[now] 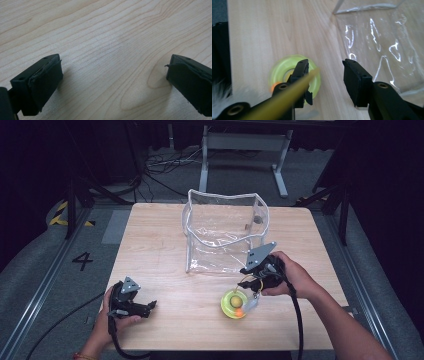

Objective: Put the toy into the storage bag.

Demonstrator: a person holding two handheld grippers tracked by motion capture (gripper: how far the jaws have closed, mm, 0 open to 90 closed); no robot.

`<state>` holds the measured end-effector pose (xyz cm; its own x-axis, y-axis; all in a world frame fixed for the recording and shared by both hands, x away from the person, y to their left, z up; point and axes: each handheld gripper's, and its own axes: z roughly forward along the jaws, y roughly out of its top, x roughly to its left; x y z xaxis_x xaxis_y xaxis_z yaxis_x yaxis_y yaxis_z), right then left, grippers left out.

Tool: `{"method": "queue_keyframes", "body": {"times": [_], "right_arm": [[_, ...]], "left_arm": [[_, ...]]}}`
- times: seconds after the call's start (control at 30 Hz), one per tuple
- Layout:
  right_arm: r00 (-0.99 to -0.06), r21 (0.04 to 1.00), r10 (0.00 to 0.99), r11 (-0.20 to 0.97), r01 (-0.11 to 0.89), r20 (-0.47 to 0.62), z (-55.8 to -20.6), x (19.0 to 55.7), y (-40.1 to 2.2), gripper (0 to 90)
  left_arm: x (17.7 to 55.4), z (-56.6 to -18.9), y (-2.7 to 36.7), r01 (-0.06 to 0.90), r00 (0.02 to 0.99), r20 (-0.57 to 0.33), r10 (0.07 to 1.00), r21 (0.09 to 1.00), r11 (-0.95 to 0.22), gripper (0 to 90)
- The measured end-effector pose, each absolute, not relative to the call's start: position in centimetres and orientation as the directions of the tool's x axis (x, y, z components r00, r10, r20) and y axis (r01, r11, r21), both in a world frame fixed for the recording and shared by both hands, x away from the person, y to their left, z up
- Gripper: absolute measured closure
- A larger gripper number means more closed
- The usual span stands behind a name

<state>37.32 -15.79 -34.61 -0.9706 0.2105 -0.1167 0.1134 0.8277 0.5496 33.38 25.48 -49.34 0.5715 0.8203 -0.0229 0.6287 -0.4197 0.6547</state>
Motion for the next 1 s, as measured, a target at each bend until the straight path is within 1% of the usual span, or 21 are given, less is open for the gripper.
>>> {"method": "queue_keyframes", "body": {"times": [0.03,0.13,0.2,0.27,0.5,0.8,1.0], "right_arm": [[-0.972,0.545,0.203,0.831,0.107,-0.119,-34.6,37.2,-15.7,67.1],[-0.973,0.519,0.196,0.848,0.106,-0.121,-34.7,36.9,-15.2,73.9],[-0.972,0.505,0.193,0.857,0.1,-0.135,-34.7,36.8,-15.2,82.0],[-0.972,0.502,0.197,0.858,0.108,-0.127,-34.6,36.9,-15.3,87.5],[-0.974,0.477,0.203,0.869,0.13,-0.104,-34.1,36.8,-15.8,88.3],[-0.959,0.466,0.259,0.866,0.18,-0.112,-33.6,36.8,-17.1,88.3],[-0.938,0.462,0.321,0.857,0.229,-0.132,-32.6,37.0,-19.0,88.4]], "left_arm": [[33.4,-49.3,25.5,0.629,0.571,-0.023,0.82,0.655,-0.42,0.8],[33.4,-49.3,25.5,0.628,0.571,-0.023,0.82,0.655,-0.42,0.8],[33.4,-49.3,25.5,0.629,0.571,-0.023,0.821,0.655,-0.419,0.8],[33.4,-49.3,25.5,0.628,0.571,-0.023,0.821,0.655,-0.419,0.8],[33.4,-49.3,25.5,0.628,0.571,-0.024,0.82,0.656,-0.418,0.9],[33.4,-49.3,25.6,0.625,0.578,-0.024,0.815,0.656,-0.424,0.9],[33.4,-49.3,25.6,0.624,0.579,-0.024,0.815,0.655,-0.425,0.9]]}}
